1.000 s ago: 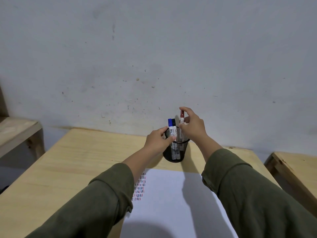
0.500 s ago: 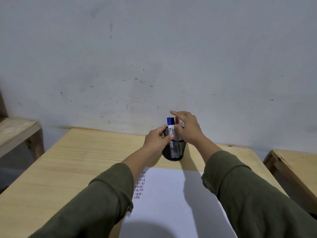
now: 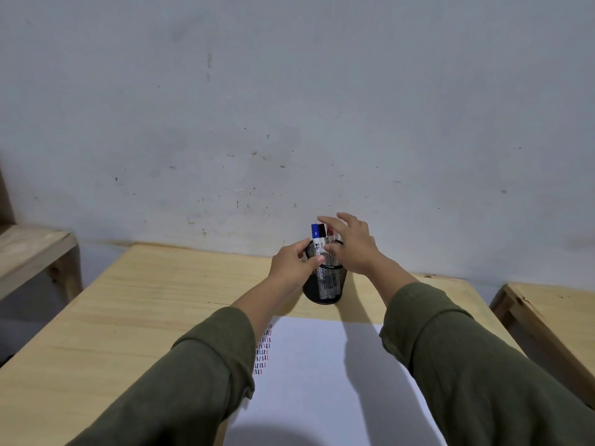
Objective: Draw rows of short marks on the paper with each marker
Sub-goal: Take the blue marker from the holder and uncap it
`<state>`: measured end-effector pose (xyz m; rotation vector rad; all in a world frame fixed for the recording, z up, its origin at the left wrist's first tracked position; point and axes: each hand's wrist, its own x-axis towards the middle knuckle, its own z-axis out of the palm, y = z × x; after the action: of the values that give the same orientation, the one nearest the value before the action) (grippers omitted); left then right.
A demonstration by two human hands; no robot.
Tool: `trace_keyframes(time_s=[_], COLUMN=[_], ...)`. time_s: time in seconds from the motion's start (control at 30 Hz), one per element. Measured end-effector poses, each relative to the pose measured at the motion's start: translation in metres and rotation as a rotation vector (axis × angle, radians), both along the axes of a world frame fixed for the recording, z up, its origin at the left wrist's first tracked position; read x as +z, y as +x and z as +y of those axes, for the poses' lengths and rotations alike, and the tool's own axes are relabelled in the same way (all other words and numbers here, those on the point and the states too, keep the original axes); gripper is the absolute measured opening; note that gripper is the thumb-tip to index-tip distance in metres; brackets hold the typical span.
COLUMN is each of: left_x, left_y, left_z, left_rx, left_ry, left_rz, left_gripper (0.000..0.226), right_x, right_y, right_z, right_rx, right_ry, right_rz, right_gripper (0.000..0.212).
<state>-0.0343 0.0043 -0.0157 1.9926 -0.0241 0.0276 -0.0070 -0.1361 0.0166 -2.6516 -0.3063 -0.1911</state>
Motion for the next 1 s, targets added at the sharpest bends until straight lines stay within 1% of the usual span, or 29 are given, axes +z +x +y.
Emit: trace_keyframes(time_s=[0.13, 0.23, 0.4, 0.53, 0.63, 0.73, 0.8, 0.87, 1.0], left_x=[0.001, 0.001, -0.001, -0.002, -0.002, 0.0, 0.006, 0.016, 0.044], left_y=[0.0, 0.0, 0.001, 0.001, -0.002, -0.005, -0.007, -0.01, -0.019], left_z=[0.001, 0.001, 0.002, 0.002, 0.0, 0.0, 0.0, 0.001, -0.002], left_rx=[-0.001, -0.003, 0.004, 0.011, 0.016, 0.038, 0.074, 0.111, 0.151], left_ry=[-0.006, -0.011, -0.02, -0.027, -0.059, -0.046, -0.018, -0.024, -0.12], left_rz=[0.012, 0.013, 0.023, 0.032, 0.034, 0.033, 0.006, -0.044, -0.18], left_gripper=[0.059, 0.058, 0.06, 0.062, 0.063, 0.065, 0.064, 0.059, 0.046], right_x=[0.0, 0.0, -0.007, -0.013, -0.016, -0.01, 0.001, 0.015, 0.042], right_y=[0.005, 0.005, -0.003, -0.013, -0.019, -0.025, -0.028, -0.03, -0.04], right_z=[0.004, 0.006, 0.006, 0.005, 0.006, 0.006, 0.005, 0.005, 0.007], right_rx=[0.002, 0.001, -0.017, -0.034, -0.007, -0.006, -0.011, -0.011, 0.019], right_ry=[-0.048, -0.009, 0.119, 0.172, 0.296, 0.469, 0.598, 0.675, 0.762], right_rz=[0.05, 0.038, -0.096, -0.17, -0.127, -0.089, -0.128, -0.193, -0.301], right_gripper=[0.054, 0.052, 0.046, 0.044, 0.042, 0.048, 0.053, 0.055, 0.056])
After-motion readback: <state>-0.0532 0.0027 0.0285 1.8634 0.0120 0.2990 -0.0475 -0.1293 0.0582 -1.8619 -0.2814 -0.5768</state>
